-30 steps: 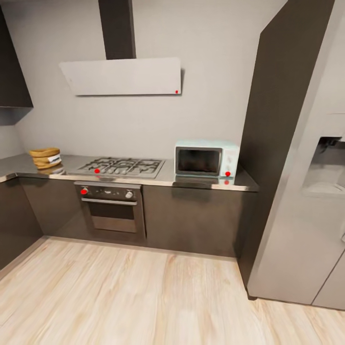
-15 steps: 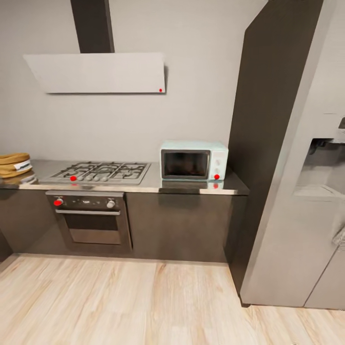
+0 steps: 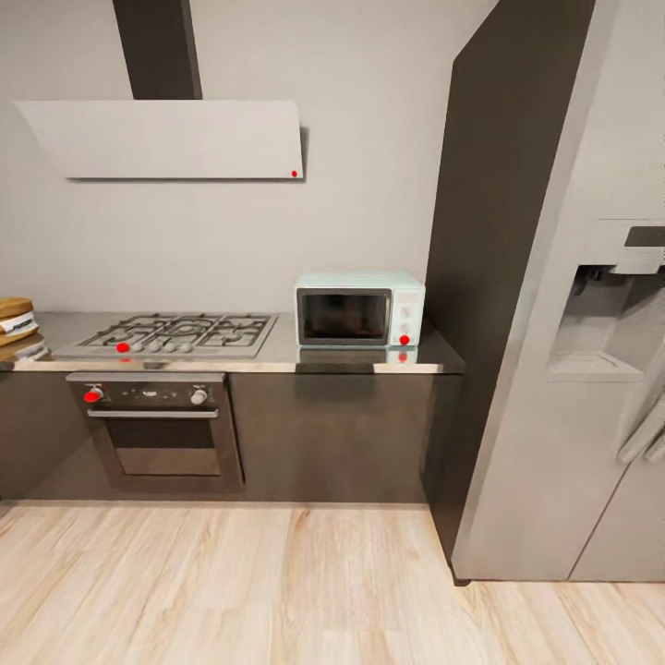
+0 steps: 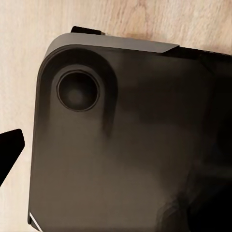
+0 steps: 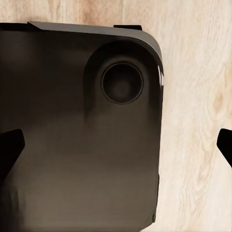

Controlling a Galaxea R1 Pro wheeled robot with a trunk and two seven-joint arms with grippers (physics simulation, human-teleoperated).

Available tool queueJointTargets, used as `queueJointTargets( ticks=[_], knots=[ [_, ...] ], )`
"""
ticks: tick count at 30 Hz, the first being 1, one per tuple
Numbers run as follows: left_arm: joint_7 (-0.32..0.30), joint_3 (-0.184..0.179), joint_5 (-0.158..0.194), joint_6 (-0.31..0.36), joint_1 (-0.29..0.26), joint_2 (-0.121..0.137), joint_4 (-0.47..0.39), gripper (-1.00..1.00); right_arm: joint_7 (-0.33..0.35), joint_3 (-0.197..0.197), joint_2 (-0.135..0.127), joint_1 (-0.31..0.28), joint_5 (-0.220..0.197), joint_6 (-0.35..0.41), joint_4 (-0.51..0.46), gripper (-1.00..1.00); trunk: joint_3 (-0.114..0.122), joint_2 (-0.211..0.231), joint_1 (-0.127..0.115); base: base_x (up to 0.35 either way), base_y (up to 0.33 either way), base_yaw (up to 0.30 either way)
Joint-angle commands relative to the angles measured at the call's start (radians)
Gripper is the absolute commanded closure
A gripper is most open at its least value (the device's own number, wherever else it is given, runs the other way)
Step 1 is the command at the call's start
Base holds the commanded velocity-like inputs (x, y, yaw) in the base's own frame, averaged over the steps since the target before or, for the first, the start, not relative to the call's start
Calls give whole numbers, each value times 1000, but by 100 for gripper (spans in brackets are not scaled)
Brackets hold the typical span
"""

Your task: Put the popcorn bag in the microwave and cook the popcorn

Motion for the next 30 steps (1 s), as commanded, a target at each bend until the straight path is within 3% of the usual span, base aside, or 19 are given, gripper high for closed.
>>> queueJointTargets(
  ticks=[1, 6, 21, 30],
  knots=[
    [0, 3, 7, -2, 0, -1, 0, -100, -1, 1, 0, -1, 0, -4, 2, -100, -1, 0, 0, 0, 0, 0],
    [-3, 2, 5, -1, 0, 2, 0, -100, -1, 1, 0, -1, 0, -3, 2, -100, -1, 0, 0, 137, 0, 0],
    [-2, 2, 7, -1, 0, 3, 0, -100, -1, 1, 1, -1, 0, -3, 2, -100, -1, 0, 0, 317, -1, 0],
    [-3, 2, 7, -1, 0, 2, 0, -100, 0, 1, 1, -1, 0, -3, 2, -100, -1, 0, 0, 309, -109, 0]
  ],
)
